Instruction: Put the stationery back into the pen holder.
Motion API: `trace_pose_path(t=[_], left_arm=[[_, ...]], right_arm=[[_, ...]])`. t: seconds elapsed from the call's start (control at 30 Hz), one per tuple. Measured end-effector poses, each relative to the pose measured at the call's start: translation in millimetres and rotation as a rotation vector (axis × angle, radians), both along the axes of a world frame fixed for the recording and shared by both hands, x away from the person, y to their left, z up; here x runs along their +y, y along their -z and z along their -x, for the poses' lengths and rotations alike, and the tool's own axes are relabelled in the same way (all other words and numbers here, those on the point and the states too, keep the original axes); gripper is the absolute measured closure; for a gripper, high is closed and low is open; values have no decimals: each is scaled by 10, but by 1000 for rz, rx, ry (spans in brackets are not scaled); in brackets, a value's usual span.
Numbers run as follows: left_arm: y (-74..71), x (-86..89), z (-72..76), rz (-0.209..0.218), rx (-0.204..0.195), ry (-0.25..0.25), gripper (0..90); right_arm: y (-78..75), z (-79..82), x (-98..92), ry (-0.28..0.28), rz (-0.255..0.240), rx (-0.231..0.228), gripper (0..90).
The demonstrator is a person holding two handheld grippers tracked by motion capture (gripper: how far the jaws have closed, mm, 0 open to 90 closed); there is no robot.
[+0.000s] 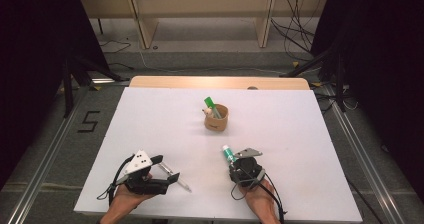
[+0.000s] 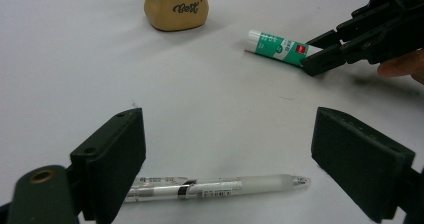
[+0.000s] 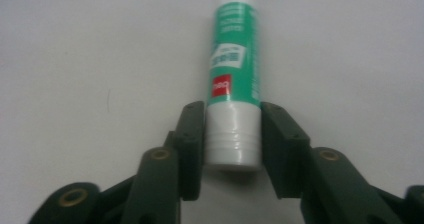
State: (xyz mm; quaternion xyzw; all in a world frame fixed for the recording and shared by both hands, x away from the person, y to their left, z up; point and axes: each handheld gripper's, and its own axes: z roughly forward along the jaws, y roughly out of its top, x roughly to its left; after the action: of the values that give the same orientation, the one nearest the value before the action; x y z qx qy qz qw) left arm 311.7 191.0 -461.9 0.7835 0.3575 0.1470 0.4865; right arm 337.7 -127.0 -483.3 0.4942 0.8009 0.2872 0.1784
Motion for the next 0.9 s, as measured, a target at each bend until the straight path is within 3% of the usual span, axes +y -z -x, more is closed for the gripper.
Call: trace_pose_path(t=[0.2,0.43,0.57,0.73,0.9], left_arm=[[-4,5,1,2,1,-2,139],[1,9,-4,1,2,-2,139],[4,16,-8,-2,2,-1,139],[10,19,-14,-5,7,-1,140],[17,11,-24,-14,14,9,139]], right_arm=[[9,1,-26,-6,-23,-12,657],[-52,-22,-95,-61,-42,-22,660],[-146,2,-105,-136,-25,-80,660],[-254,53,-111,-235,32,-171,659],[-300,137,-63,-377,137,-282,659]])
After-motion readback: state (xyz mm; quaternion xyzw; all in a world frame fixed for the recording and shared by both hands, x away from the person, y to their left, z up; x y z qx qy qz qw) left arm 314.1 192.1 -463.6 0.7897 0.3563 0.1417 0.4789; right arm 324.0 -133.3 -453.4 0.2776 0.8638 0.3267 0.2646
